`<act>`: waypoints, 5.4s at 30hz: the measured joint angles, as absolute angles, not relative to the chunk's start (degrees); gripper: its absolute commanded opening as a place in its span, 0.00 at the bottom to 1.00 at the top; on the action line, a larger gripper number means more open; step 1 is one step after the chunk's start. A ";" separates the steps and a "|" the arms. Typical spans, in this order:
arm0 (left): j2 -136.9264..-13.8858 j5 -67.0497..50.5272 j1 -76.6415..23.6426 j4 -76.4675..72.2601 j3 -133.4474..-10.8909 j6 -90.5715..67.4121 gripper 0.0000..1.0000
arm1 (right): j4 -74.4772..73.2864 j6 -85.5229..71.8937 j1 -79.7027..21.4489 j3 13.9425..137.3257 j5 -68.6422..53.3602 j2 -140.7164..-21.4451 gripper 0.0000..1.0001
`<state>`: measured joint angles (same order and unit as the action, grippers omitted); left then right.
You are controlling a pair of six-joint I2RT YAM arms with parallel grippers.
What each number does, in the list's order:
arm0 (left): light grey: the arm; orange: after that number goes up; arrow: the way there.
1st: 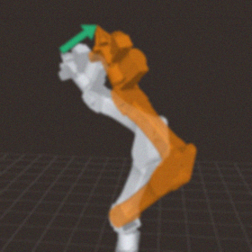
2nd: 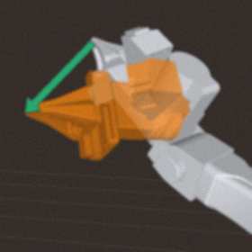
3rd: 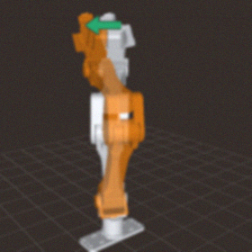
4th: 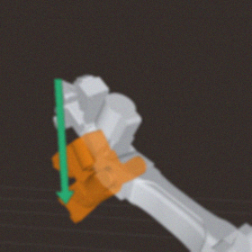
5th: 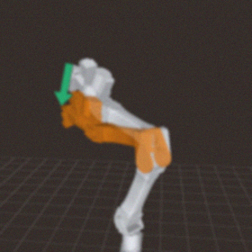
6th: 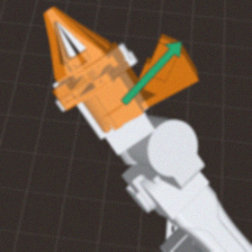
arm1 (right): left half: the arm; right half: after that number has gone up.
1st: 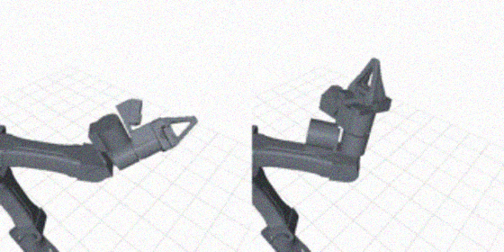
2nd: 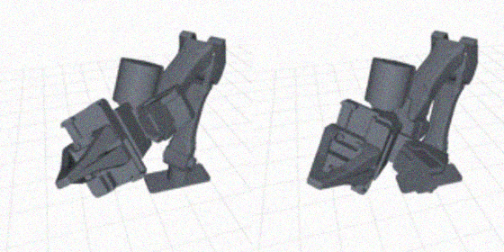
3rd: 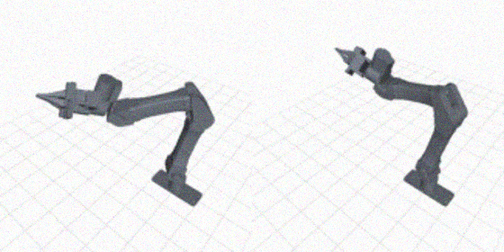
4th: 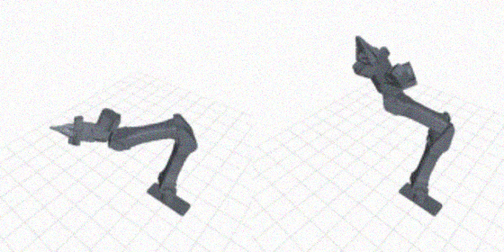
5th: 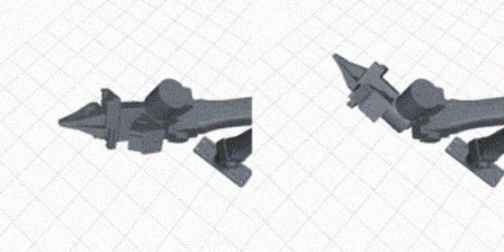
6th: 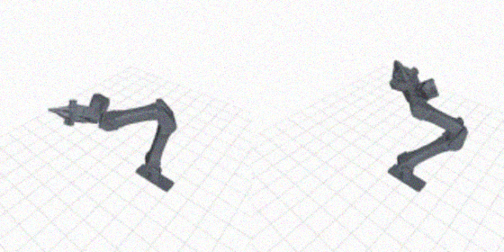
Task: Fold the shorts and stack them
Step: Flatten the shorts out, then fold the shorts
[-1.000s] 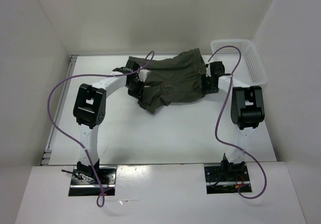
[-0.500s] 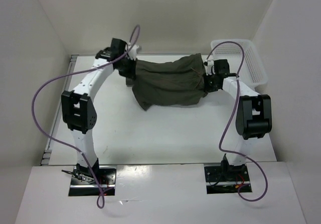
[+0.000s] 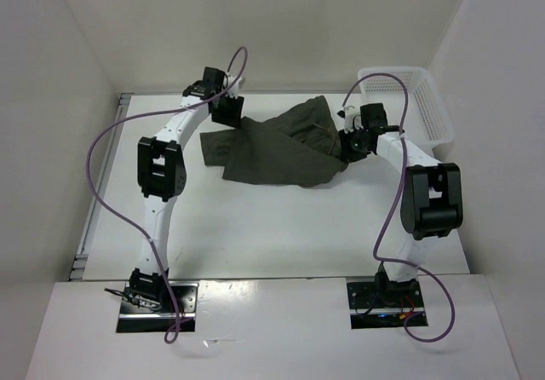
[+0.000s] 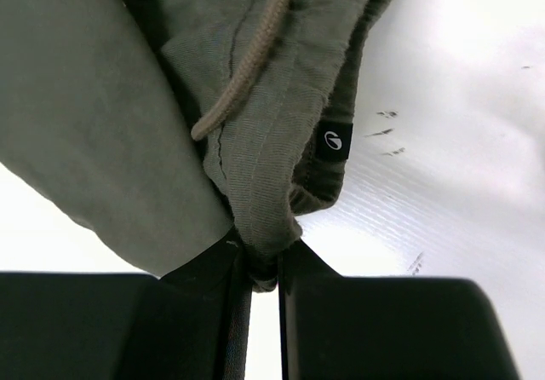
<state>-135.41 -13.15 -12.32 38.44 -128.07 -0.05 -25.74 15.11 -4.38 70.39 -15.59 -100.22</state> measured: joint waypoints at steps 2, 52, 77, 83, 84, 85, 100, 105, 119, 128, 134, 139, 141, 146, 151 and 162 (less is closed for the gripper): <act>-138.26 -11.55 -12.05 39.44 -128.07 -0.16 0.66 | -25.67 15.09 -4.69 70.52 -15.46 -100.97 0.11; -120.33 -12.97 -17.28 34.94 -88.68 -0.21 0.00 | -23.92 19.05 -2.37 68.25 -12.38 -102.85 0.29; -80.93 -9.80 -26.04 69.95 -62.70 -0.30 0.00 | -57.54 52.56 -14.09 60.40 -13.10 -86.26 0.00; -77.97 -4.29 -31.73 70.26 -60.84 -0.38 0.24 | -59.64 54.83 -17.80 58.63 -10.11 -85.52 0.15; -77.91 -3.79 -32.95 70.32 -60.80 -0.23 0.27 | -59.42 54.85 -18.33 57.89 -9.02 -84.95 0.44; -77.93 -3.05 -33.82 70.50 -60.71 -0.16 0.33 | -58.83 54.78 -18.81 56.84 -7.33 -84.18 0.58; -86.89 -1.32 -14.70 61.12 -71.64 -0.10 0.50 | -43.31 41.01 -18.96 70.50 -7.77 -75.07 0.92; -106.54 -5.34 -3.86 48.56 -91.79 -0.23 0.58 | -32.29 31.14 -14.44 79.83 -11.57 -93.23 0.91; -126.65 -10.59 -3.60 44.10 -103.50 -0.23 0.63 | -29.17 12.91 -7.29 92.64 -12.34 -118.83 0.82; -128.42 -10.04 -4.05 43.38 -103.53 -0.25 0.40 | -30.48 15.70 -7.64 91.61 -17.37 -119.48 0.72; -128.73 -10.37 -4.05 43.22 -103.48 -0.19 0.05 | -30.55 15.57 -8.99 91.18 -15.57 -122.26 0.32; -128.70 -11.94 -4.12 42.96 -102.91 -0.21 0.00 | -30.48 14.96 -9.87 91.18 -15.51 -123.00 0.00; -128.55 -12.27 -4.12 42.96 -102.78 -0.21 0.00 | -30.76 14.61 -9.89 91.61 -15.38 -123.00 0.00; -129.19 -10.35 -3.64 47.40 -110.37 -0.21 0.00 | -32.64 13.08 -10.07 96.88 -12.82 -123.04 0.00; -127.48 -9.04 -2.13 45.34 -129.64 -0.25 0.00 | -30.33 11.16 -10.33 104.64 -10.41 -120.36 0.00; -108.31 -5.78 -8.60 42.13 -109.27 -0.21 0.00 | -28.82 11.20 -10.41 95.33 -9.19 -108.16 0.00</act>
<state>-108.31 -5.78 -8.60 42.13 -109.27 -0.21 -28.82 11.20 -10.41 95.33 -9.19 -108.16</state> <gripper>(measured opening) 0.010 0.023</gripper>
